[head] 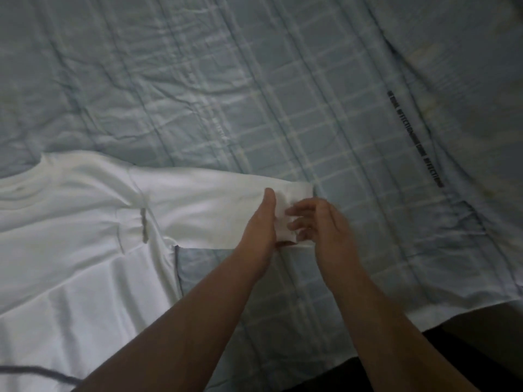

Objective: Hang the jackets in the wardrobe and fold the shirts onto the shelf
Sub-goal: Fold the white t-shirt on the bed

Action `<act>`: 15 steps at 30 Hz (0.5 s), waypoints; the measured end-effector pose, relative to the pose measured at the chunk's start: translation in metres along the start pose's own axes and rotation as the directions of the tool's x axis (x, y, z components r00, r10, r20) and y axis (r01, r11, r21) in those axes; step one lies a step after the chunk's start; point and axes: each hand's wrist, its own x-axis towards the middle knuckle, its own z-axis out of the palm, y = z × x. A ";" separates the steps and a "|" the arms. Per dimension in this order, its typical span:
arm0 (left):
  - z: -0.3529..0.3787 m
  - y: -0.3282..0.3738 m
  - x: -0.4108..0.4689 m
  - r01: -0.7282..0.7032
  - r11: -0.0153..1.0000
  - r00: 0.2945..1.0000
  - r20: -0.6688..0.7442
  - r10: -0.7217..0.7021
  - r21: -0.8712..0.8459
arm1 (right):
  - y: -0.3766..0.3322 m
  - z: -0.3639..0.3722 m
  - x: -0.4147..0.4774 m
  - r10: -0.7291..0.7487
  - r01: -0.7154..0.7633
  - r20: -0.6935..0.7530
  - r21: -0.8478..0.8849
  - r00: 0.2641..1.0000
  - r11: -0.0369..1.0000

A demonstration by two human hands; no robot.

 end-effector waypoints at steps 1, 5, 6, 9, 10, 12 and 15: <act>-0.012 0.007 -0.002 -0.008 0.999 0.999 -0.052 0.006 -0.034 | 0.000 0.012 -0.002 -0.017 0.017 0.005 0.009 1.000 1.000; -0.081 0.031 -0.004 -0.168 0.958 0.952 -0.213 0.219 0.233 | 0.024 0.050 -0.004 -0.279 0.263 0.038 -0.477 0.959 0.839; -0.101 0.039 -0.006 -0.194 0.941 0.933 -0.243 0.264 0.279 | 0.034 0.060 -0.003 -0.355 0.356 0.129 -0.613 0.926 0.705; -0.161 0.067 -0.019 -0.243 0.903 0.890 -0.287 0.353 0.355 | 0.061 0.095 -0.003 -0.425 0.518 0.369 -0.795 0.826 0.315; -0.182 0.077 -0.026 -0.262 0.886 0.874 -0.296 0.386 0.382 | 0.065 0.110 -0.005 -0.411 0.521 0.395 -0.814 0.821 0.257; -0.228 0.097 -0.044 -0.308 0.845 0.824 -0.322 0.466 0.437 | 0.072 0.147 -0.011 -0.390 0.526 0.422 -0.823 0.819 0.214; -0.300 0.120 -0.077 -0.329 0.775 0.730 -0.376 0.571 0.539 | 0.077 0.211 -0.024 -0.339 0.546 0.474 -0.822 0.813 0.160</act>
